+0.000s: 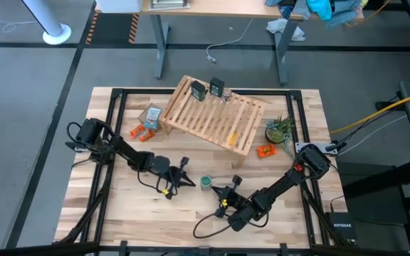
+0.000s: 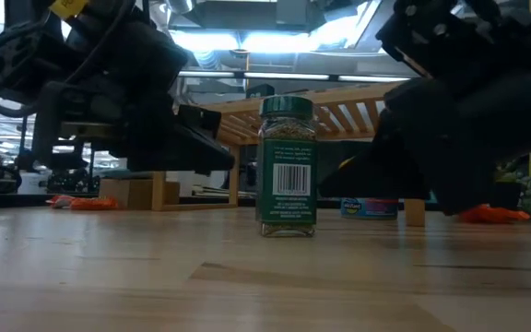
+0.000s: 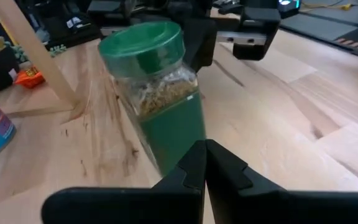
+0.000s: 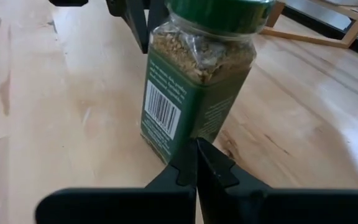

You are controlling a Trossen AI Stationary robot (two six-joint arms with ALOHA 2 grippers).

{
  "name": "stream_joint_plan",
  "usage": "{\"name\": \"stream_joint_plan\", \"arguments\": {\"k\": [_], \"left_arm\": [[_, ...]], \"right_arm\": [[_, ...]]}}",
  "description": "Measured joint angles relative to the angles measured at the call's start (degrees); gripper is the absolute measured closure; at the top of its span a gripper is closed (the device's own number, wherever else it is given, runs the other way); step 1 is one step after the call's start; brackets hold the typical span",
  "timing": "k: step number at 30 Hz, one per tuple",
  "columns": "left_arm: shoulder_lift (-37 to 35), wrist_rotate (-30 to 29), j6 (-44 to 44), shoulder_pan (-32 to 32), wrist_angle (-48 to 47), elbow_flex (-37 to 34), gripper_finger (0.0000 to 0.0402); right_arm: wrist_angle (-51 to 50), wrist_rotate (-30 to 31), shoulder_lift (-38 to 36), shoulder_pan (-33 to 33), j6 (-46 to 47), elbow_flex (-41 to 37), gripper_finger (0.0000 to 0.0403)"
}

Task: Shelf spices
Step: Remove the green seasoning bottle from the shelf

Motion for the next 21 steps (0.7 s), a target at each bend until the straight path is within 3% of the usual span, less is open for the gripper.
{"name": "stream_joint_plan", "arguments": {"k": [21], "left_arm": [[0.0, 0.3, 2.1, 2.0, 0.0, 1.6, 0.0401]], "right_arm": [[6.3, -3.7, 0.4, -0.4, -0.1, 0.0, 0.0403]]}}
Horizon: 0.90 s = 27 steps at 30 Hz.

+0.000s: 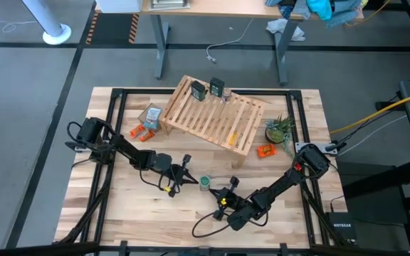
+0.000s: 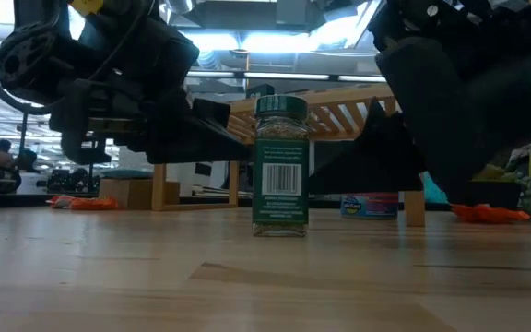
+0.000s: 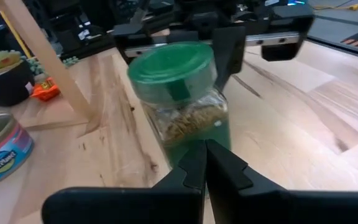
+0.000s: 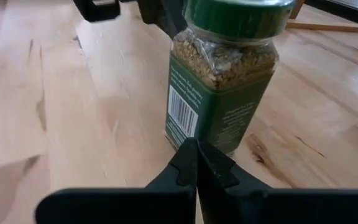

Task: Shelf spices
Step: Remove the green seasoning bottle from the shelf

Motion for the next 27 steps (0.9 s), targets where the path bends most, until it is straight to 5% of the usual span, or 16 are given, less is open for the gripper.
{"name": "stream_joint_plan", "arguments": {"k": [18, 27], "left_arm": [[0.0, -0.1, 1.4, 1.9, -0.1, 0.3, 0.0401], [-0.1, -0.7, 1.2, 1.2, -7.5, 0.3, 0.0401]], "right_arm": [[9.2, -7.1, 5.9, -3.4, -3.4, 2.4, 0.0403], [7.7, -3.5, 5.8, -0.7, -15.1, 7.6, 0.0403]]}}
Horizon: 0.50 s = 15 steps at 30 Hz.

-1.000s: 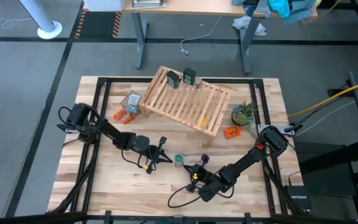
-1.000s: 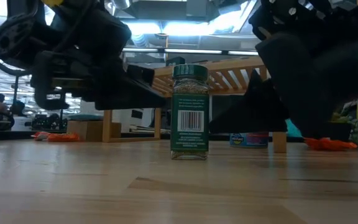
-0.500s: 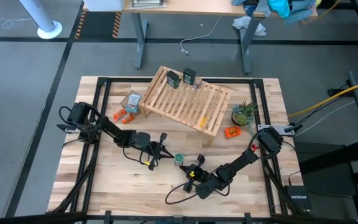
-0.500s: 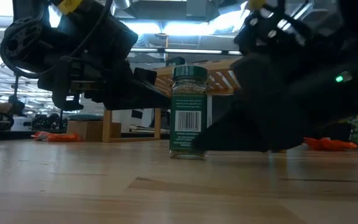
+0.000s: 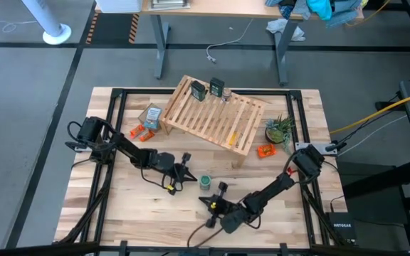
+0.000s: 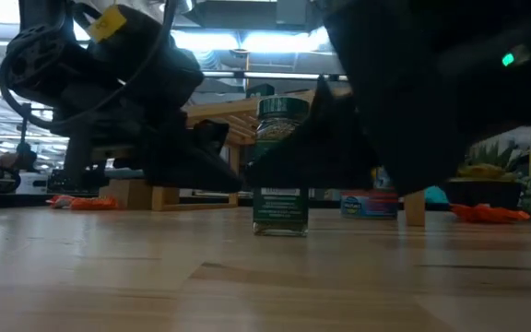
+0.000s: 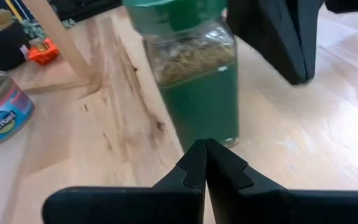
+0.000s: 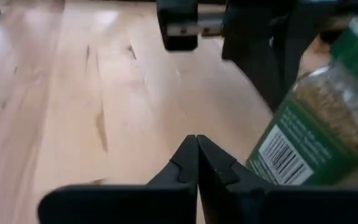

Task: Shelf spices
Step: Remove the green seasoning bottle from the shelf

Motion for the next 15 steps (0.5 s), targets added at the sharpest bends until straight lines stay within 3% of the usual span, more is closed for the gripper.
{"name": "stream_joint_plan", "arguments": {"k": [9, 15], "left_arm": [[0.0, -0.4, 0.4, -2.5, -0.2, 0.0, 0.0401], [0.0, -0.3, 0.7, -3.3, 0.1, 0.0, 0.0401]], "right_arm": [[-10.4, 11.3, 0.0, 2.9, 3.2, 1.6, 0.0403], [-18.9, 12.9, -1.7, 3.1, 9.7, 1.6, 0.0403]]}}
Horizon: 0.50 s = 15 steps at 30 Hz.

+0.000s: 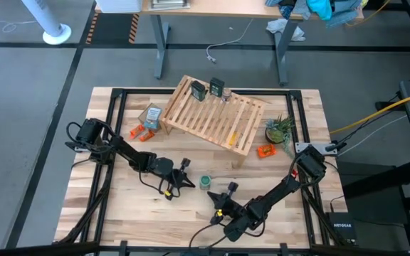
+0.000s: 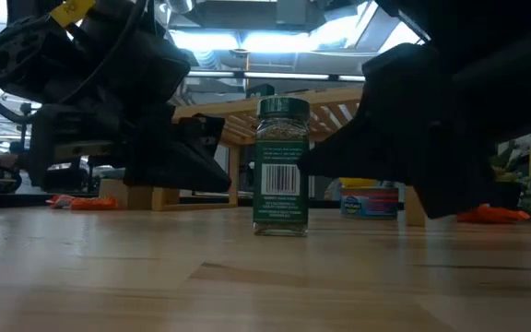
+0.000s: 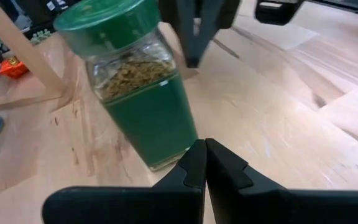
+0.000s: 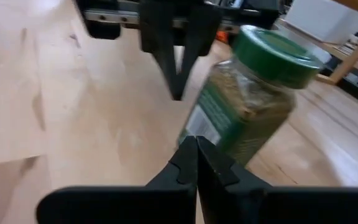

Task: Shelf spices
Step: Remove the green seasoning bottle from the shelf

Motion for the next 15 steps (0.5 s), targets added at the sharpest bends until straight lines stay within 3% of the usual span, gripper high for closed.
{"name": "stream_joint_plan", "arguments": {"k": [15], "left_arm": [[0.0, 0.7, 0.7, 1.1, 2.8, 0.7, 0.0401]], "right_arm": [[-12.7, 1.6, -0.4, -0.5, 10.1, 0.0, 0.0403]]}}
